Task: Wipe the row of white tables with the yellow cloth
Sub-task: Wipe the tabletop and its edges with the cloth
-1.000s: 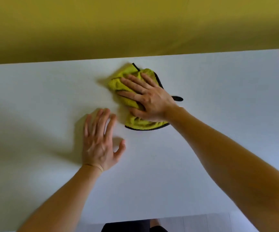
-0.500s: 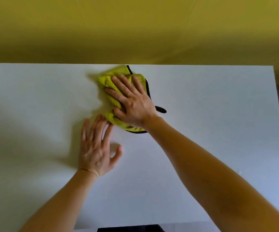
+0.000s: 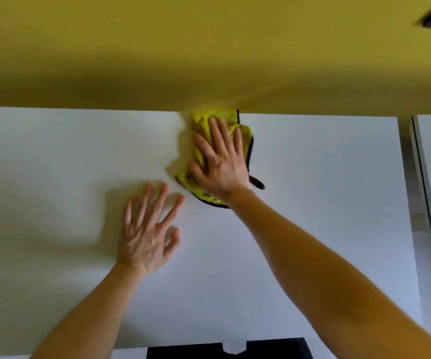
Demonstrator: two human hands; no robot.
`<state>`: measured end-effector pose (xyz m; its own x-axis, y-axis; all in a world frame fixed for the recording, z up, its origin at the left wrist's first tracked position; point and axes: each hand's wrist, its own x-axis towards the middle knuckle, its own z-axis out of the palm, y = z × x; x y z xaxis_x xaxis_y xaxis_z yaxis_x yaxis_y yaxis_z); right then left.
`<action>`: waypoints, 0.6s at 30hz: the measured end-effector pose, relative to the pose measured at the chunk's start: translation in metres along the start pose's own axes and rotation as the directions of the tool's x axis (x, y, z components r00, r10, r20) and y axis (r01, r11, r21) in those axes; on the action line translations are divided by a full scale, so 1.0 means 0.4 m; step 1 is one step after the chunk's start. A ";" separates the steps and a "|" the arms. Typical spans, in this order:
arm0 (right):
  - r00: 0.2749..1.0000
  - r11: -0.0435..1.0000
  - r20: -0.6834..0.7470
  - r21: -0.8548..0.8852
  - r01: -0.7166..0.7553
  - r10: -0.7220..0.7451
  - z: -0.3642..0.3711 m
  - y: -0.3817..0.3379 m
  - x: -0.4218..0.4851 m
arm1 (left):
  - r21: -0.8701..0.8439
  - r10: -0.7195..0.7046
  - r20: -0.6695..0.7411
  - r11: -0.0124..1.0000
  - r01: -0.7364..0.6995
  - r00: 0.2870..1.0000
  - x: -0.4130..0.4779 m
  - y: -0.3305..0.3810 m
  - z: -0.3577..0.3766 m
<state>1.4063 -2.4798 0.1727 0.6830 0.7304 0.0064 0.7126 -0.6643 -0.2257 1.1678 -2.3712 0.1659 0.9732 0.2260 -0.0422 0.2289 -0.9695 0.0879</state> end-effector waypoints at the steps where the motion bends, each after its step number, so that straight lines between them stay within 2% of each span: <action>1: 0.996 0.996 0.008 0.027 0.091 -0.091 0.001 -0.025 0.007 | 0.017 -0.005 0.013 1.000 0.005 1.000 0.000 0.003 -0.005; 3: 0.984 0.983 -0.011 0.057 0.177 -0.177 -0.006 0.007 0.015 | 0.037 -0.012 0.038 0.999 0.011 0.999 0.003 0.009 -0.015; 5: 0.987 0.988 -0.041 0.028 0.154 -0.153 -0.021 0.131 0.007 | 0.050 -0.032 0.061 0.998 0.029 0.998 0.012 0.027 -0.024; 7: 0.996 0.999 -0.083 0.001 -0.042 0.042 -0.060 0.319 -0.030 | 0.069 -0.063 0.083 0.996 0.057 0.995 0.030 0.069 -0.033; 10: 0.910 0.916 -0.116 -0.015 -0.401 0.397 -0.137 0.614 -0.129 | 0.049 -0.080 0.124 0.996 0.075 0.989 0.075 0.146 -0.043; 12: 0.832 0.835 -0.092 0.005 -0.550 0.548 -0.162 0.678 -0.163 | 0.011 0.006 0.168 1.000 -0.008 0.986 0.127 0.199 -0.061; 13: 0.817 0.820 -0.084 0.012 -0.572 0.571 -0.162 0.657 -0.166 | 0.001 0.076 0.224 0.997 -0.079 0.972 0.161 0.229 -0.076; 15: 0.877 0.879 -0.067 0.004 -0.477 0.477 -0.141 0.561 -0.157 | 0.000 0.122 0.385 0.991 -0.132 0.915 0.252 0.285 -0.106; 17: 0.966 0.966 -0.005 0.003 -0.257 0.257 -0.114 0.447 -0.142 | 0.044 0.034 0.530 0.997 -0.068 0.847 0.346 0.340 -0.130; 18: 0.987 0.987 0.029 0.001 -0.159 0.158 -0.106 0.407 -0.139 | 0.095 -0.024 0.575 0.995 -0.038 0.818 0.378 0.364 -0.136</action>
<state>1.4910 -2.6353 0.1768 0.7822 0.6203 -0.0581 0.5951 -0.7716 -0.2248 1.3494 -2.4730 0.2266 0.7785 0.1535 -0.6085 0.1890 -0.9820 -0.0059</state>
